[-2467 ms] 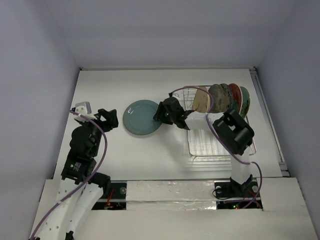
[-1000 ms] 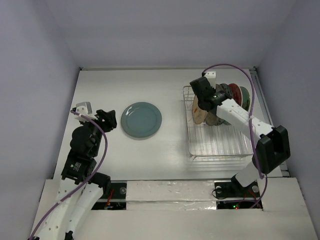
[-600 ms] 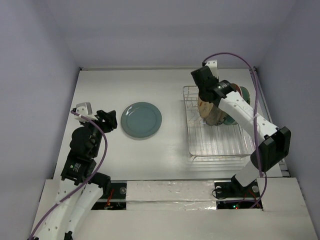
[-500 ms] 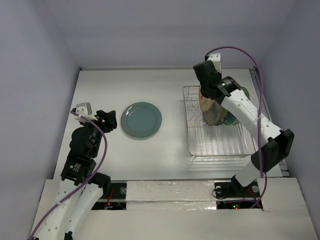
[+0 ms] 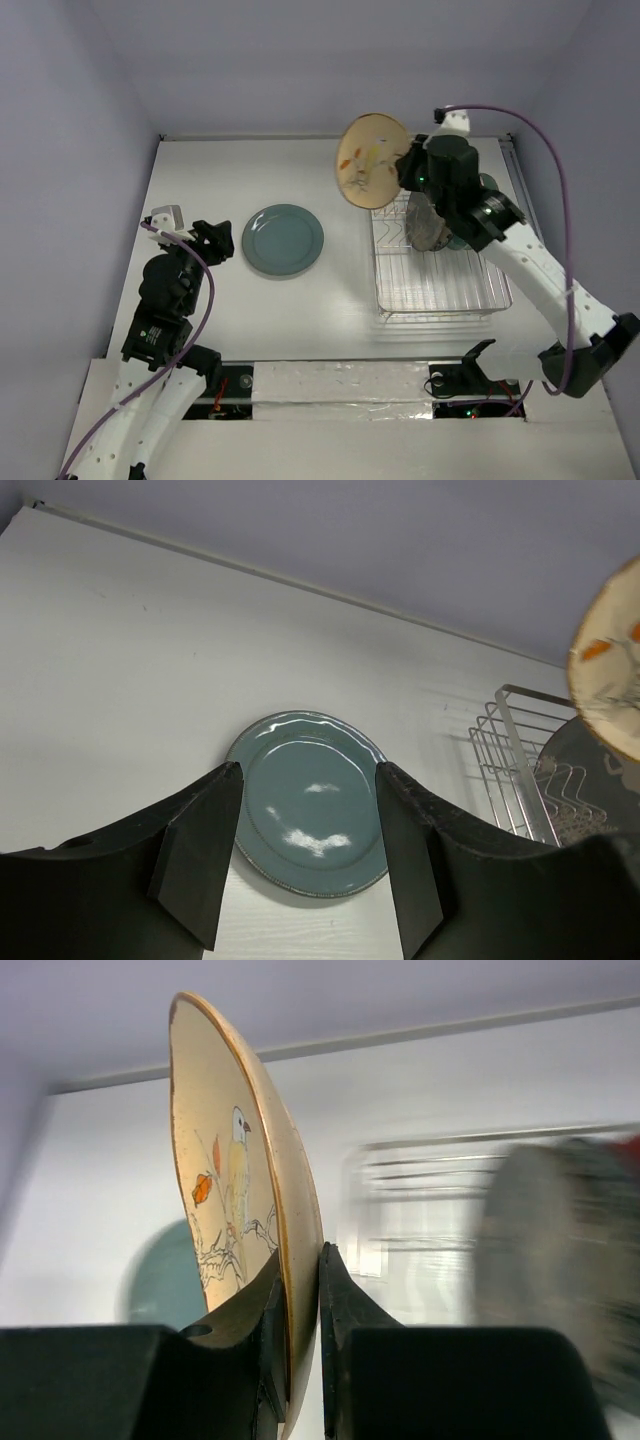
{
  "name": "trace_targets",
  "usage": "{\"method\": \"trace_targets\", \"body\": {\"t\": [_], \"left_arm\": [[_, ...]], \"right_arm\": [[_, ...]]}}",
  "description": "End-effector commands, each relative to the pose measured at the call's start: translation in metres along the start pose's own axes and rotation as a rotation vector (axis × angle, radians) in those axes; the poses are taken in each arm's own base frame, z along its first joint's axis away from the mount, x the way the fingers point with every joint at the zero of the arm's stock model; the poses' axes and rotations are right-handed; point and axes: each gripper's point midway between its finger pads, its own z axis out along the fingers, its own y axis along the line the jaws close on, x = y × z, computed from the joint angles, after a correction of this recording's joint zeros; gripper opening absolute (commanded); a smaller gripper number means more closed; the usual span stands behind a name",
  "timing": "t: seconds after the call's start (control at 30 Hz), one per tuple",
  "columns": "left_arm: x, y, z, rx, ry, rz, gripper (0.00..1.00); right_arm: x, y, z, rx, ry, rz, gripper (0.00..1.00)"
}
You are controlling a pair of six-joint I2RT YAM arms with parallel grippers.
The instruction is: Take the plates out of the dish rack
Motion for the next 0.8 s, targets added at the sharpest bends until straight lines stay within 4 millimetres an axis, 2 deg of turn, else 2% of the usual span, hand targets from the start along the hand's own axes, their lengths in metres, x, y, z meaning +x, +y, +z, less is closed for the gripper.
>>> {"method": "trace_targets", "body": {"t": [0.0,0.1,0.13,0.2,0.23,0.33,0.37,0.4,0.47,0.53,0.6,0.77], "left_arm": [[-0.006,-0.005,-0.001,0.020,-0.027,-0.009,0.52],[-0.007,-0.005,-0.001,0.021,-0.029,-0.010,0.52],[-0.006,-0.005,-0.001,0.020,-0.027,-0.009,0.52],[-0.008,-0.005,-0.001,0.021,-0.031,-0.010,0.52],[-0.007,-0.005,-0.001,0.021,-0.029,-0.010,0.52],[-0.007,-0.005,-0.001,0.021,-0.029,-0.011,0.52],[-0.007,-0.005,-0.001,0.021,-0.029,-0.010,0.52],[-0.007,-0.005,-0.001,0.020,-0.028,-0.011,0.52],[-0.007,-0.005,-0.001,0.021,-0.029,-0.011,0.52],[-0.007,-0.005,-0.001,0.021,-0.029,-0.011,0.52],[-0.006,-0.005,-0.001,0.020,-0.028,-0.009,0.52],[-0.007,-0.005,-0.001,0.020,-0.028,-0.009,0.52]], "right_arm": [[-0.004,0.126,0.022,-0.489,-0.025,0.279,0.00],[0.015,0.166,0.025,-0.583,0.030,0.350,0.00],[0.035,0.176,0.038,-0.582,0.081,0.364,0.00],[0.048,0.190,0.047,-0.597,0.111,0.376,0.00],[0.068,0.199,0.058,-0.592,0.151,0.388,0.00],[0.088,0.206,0.076,-0.587,0.189,0.423,0.00],[0.105,0.210,0.082,-0.596,0.230,0.419,0.00],[0.111,0.215,0.083,-0.602,0.239,0.423,0.00],[0.132,0.214,0.093,-0.583,0.272,0.435,0.00],[0.143,0.213,0.100,-0.573,0.281,0.454,0.00],[0.167,0.208,0.109,-0.545,0.317,0.449,0.00],[0.208,0.203,0.123,-0.511,0.382,0.470,0.00]]}}
